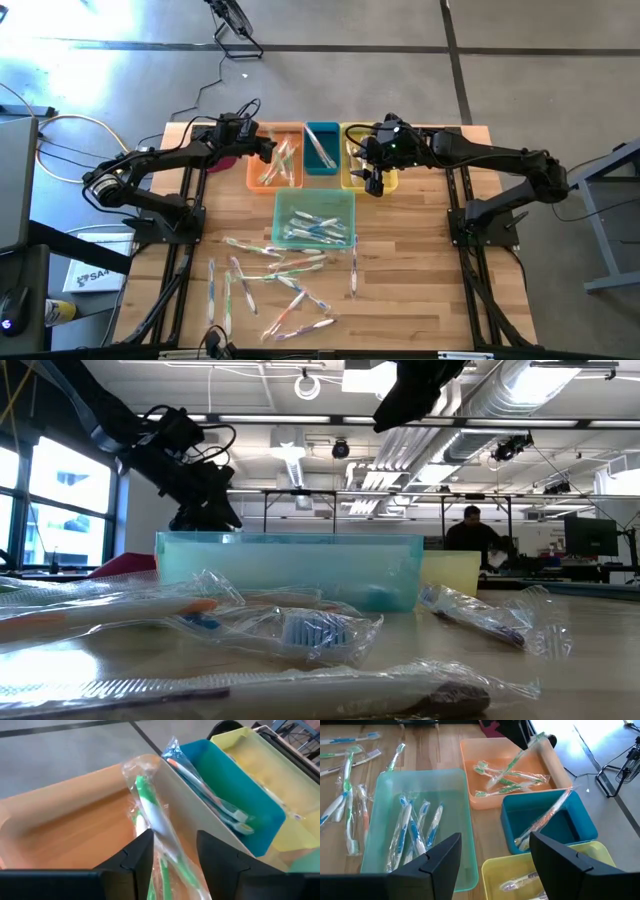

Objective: Pick & Place Toothbrushes
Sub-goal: Put the green toothbrush into the orange bin

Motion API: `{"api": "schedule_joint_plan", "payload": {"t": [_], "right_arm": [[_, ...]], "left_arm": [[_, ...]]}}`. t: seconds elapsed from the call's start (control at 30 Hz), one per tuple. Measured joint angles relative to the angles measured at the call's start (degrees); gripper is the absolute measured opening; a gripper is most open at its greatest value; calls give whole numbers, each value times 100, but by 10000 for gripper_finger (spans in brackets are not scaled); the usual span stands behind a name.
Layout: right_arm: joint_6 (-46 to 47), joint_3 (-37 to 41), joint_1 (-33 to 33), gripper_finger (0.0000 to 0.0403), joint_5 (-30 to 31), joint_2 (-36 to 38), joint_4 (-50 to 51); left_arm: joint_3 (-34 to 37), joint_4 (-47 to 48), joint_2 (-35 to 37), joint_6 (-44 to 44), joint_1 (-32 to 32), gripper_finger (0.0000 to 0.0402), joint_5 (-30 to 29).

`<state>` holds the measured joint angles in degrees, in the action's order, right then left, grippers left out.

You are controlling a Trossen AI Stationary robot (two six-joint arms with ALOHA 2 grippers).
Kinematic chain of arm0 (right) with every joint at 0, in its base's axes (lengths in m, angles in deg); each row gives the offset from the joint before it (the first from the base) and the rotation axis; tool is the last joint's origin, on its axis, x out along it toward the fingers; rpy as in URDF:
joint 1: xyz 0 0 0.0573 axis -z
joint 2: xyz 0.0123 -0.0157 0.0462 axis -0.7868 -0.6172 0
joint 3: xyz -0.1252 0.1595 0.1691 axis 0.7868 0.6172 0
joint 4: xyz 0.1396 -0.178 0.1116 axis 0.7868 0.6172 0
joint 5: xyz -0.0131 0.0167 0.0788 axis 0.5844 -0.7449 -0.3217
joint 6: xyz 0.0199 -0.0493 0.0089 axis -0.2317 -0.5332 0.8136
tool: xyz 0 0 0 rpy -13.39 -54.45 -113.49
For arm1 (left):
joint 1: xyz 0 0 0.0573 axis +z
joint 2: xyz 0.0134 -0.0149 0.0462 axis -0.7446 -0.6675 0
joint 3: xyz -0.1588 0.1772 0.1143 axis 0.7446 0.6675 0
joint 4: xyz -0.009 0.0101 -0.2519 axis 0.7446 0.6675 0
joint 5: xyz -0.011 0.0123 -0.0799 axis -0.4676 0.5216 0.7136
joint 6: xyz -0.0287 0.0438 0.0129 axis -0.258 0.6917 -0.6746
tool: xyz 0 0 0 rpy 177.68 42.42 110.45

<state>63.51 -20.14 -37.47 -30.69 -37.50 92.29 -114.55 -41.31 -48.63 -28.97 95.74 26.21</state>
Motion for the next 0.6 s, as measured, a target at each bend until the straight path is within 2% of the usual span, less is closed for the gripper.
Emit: {"api": "schedule_joint_plan", "payload": {"t": [0.6], "right_arm": [[-1, 0, -1, 227, 0, 0, -163]], "left_arm": [[0, -63, 0, 91, 0, 148, -260]]}}
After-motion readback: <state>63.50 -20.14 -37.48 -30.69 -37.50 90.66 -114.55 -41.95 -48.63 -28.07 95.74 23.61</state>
